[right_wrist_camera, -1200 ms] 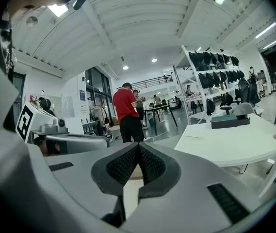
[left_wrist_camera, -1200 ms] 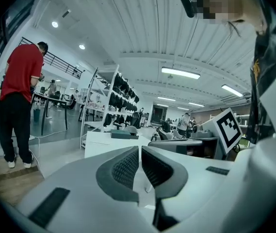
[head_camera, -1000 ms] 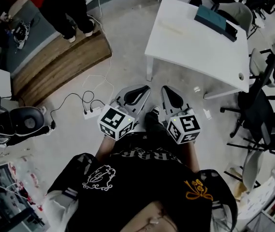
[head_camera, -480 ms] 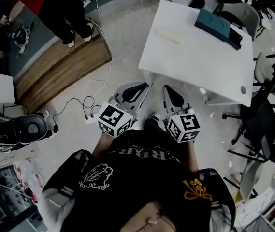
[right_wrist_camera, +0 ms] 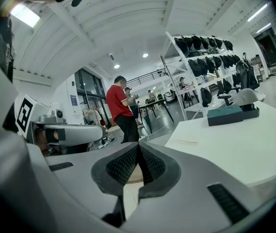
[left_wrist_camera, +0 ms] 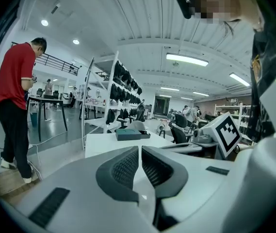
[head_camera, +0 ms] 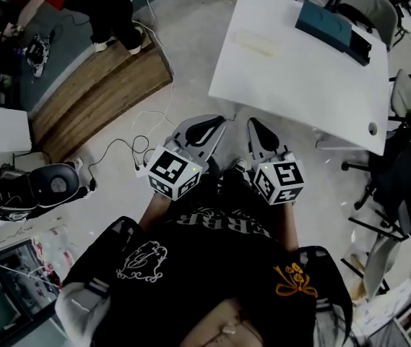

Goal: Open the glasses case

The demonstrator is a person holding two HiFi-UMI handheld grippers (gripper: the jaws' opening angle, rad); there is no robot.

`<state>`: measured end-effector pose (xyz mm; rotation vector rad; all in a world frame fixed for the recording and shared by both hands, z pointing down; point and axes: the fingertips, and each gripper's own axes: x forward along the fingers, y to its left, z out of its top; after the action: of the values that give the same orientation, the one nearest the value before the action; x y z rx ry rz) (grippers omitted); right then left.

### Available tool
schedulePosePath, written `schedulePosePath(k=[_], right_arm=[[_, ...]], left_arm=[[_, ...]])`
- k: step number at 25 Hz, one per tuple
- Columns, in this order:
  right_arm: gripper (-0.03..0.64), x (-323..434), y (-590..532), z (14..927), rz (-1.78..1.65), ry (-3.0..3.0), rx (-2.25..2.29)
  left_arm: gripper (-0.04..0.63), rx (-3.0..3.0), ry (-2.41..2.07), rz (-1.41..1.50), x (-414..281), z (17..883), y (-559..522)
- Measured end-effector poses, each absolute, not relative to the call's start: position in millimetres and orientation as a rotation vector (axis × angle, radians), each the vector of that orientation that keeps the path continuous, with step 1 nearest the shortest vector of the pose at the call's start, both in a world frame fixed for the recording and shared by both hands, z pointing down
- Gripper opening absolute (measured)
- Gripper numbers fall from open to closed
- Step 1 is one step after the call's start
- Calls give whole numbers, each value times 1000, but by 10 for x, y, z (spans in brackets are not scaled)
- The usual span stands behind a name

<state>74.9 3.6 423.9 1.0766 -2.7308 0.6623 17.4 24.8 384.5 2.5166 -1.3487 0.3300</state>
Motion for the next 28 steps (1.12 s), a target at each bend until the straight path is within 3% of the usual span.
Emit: schedulePosePath(k=[12,28], right_arm=[[13,686,-370,4330,677,-2670,1191],[14,450,-1841,4738,501,-2450,1343]], left_arm=[[34,2557,-1279,351,-23,3899,-312],[34,2645,-1014,466,-480,4485,-1864]])
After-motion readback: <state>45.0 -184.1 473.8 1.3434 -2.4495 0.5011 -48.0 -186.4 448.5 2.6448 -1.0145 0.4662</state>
